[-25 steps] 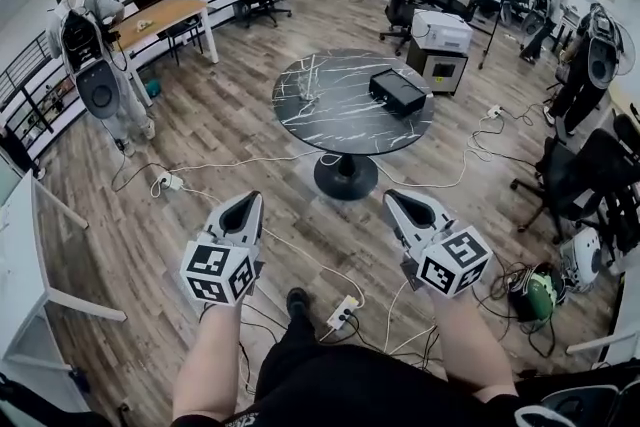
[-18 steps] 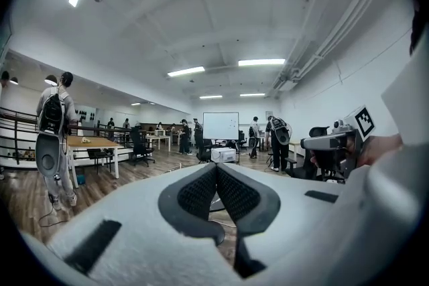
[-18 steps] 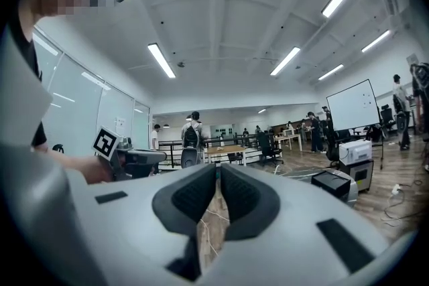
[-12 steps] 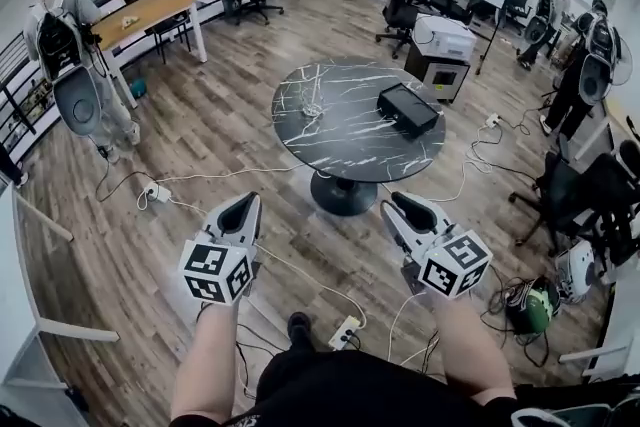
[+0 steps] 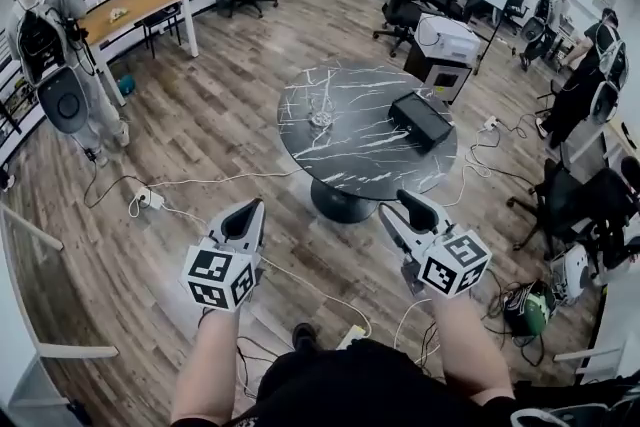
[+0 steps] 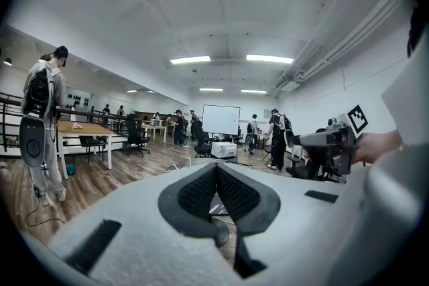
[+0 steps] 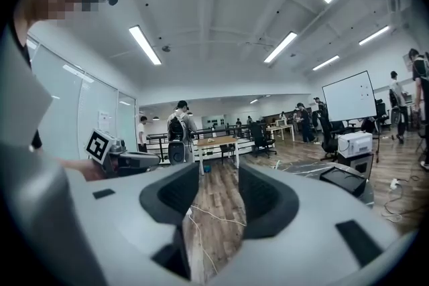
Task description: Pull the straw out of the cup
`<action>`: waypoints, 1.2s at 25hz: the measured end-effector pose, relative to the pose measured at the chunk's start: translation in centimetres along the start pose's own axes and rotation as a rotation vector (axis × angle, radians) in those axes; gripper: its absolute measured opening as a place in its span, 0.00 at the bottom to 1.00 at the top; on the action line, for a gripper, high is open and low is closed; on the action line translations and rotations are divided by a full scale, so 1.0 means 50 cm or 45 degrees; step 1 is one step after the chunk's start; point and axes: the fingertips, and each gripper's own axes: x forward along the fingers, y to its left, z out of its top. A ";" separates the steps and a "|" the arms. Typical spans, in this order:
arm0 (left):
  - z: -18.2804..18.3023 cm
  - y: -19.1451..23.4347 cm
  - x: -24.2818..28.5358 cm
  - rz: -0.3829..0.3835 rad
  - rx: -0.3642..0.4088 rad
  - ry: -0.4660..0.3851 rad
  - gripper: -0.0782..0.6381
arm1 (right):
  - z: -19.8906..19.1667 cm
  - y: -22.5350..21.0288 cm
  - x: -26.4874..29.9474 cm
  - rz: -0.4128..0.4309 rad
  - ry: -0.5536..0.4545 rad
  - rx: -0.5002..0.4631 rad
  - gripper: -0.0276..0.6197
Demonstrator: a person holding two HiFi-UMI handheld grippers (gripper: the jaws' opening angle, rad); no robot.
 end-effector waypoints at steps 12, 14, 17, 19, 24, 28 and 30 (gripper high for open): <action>0.021 0.044 0.028 -0.025 0.014 -0.013 0.12 | 0.040 -0.009 0.046 -0.019 -0.079 0.015 0.40; 0.027 0.052 0.045 -0.026 0.013 -0.012 0.12 | 0.051 -0.010 0.069 0.004 -0.090 0.011 0.40; 0.043 0.066 0.083 -0.024 0.019 -0.019 0.12 | 0.072 -0.027 0.110 0.034 -0.104 -0.009 0.40; 0.047 0.078 0.115 -0.021 0.026 -0.013 0.12 | 0.076 -0.051 0.140 0.047 -0.108 -0.004 0.40; 0.042 0.121 0.234 -0.008 0.014 0.022 0.12 | 0.057 -0.157 0.236 0.069 -0.074 0.041 0.40; 0.037 0.150 0.351 0.001 -0.004 0.070 0.12 | 0.037 -0.260 0.318 0.095 -0.039 0.089 0.40; 0.041 0.165 0.417 0.010 -0.007 0.085 0.12 | 0.027 -0.316 0.363 0.110 -0.019 0.117 0.40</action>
